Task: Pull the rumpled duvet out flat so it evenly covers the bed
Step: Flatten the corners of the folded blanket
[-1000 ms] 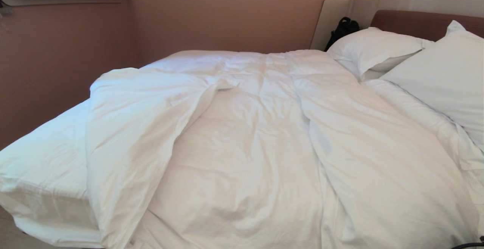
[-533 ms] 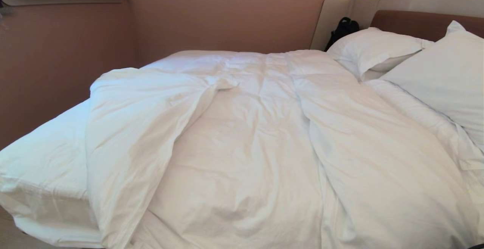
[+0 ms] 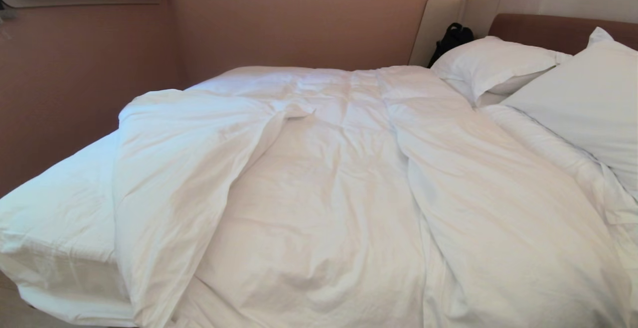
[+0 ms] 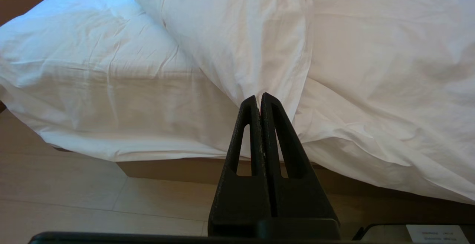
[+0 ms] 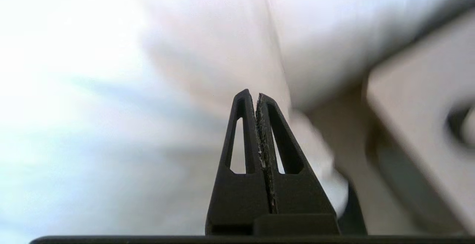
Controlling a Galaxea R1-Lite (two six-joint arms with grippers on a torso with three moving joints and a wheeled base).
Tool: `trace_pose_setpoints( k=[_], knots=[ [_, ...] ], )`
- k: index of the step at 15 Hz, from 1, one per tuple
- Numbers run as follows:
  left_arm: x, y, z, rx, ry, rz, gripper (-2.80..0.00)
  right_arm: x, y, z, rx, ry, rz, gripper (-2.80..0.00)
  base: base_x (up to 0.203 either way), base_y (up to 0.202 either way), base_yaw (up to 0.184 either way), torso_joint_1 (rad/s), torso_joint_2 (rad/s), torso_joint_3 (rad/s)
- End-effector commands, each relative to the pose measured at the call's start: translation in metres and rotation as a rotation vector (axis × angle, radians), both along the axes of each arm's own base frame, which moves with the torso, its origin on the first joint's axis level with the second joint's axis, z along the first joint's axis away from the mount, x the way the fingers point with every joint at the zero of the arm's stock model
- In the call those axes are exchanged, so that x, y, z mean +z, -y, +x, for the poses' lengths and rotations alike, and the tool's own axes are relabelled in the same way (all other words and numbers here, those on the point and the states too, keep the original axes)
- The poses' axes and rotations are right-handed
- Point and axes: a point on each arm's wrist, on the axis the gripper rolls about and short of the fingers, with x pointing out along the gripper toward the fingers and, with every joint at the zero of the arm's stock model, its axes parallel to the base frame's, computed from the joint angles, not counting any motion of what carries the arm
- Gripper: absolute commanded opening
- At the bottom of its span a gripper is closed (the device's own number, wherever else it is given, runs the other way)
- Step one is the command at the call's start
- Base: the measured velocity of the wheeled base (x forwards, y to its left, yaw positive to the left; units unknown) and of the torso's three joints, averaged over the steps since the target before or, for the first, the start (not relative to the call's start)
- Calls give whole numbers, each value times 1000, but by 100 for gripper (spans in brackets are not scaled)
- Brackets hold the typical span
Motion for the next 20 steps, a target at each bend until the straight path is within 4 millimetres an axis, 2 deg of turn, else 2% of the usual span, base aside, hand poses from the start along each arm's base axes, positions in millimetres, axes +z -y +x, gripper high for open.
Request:
trace_pose_setpoints(
  k=[1,2,3,5,8,16,20],
  knots=[
    [0,0,0,0,-1,1,-280,25,-28,-32,136,-60,165,-280,0,0,0,0,0,0],
    [0,0,0,0,-1,0,-280,38,-31,-33,207,-43,222,-280,0,0,0,0,0,0],
    [0,0,0,1,-1,0,-280,42,-33,-32,257,-52,287,-280,0,0,0,0,0,0],
    [0,0,0,1,-1,0,-280,49,-29,-25,282,-40,301,-280,0,0,0,0,0,0],
    [0,0,0,1,-1,0,-280,64,-32,-16,418,16,316,-280,0,0,0,0,0,0],
    [0,0,0,1,-1,0,-280,72,-37,-11,498,32,314,-280,0,0,0,0,0,0],
    [0,0,0,1,-1,0,-280,72,-48,-7,619,11,306,-280,0,0,0,0,0,0]
  ],
)
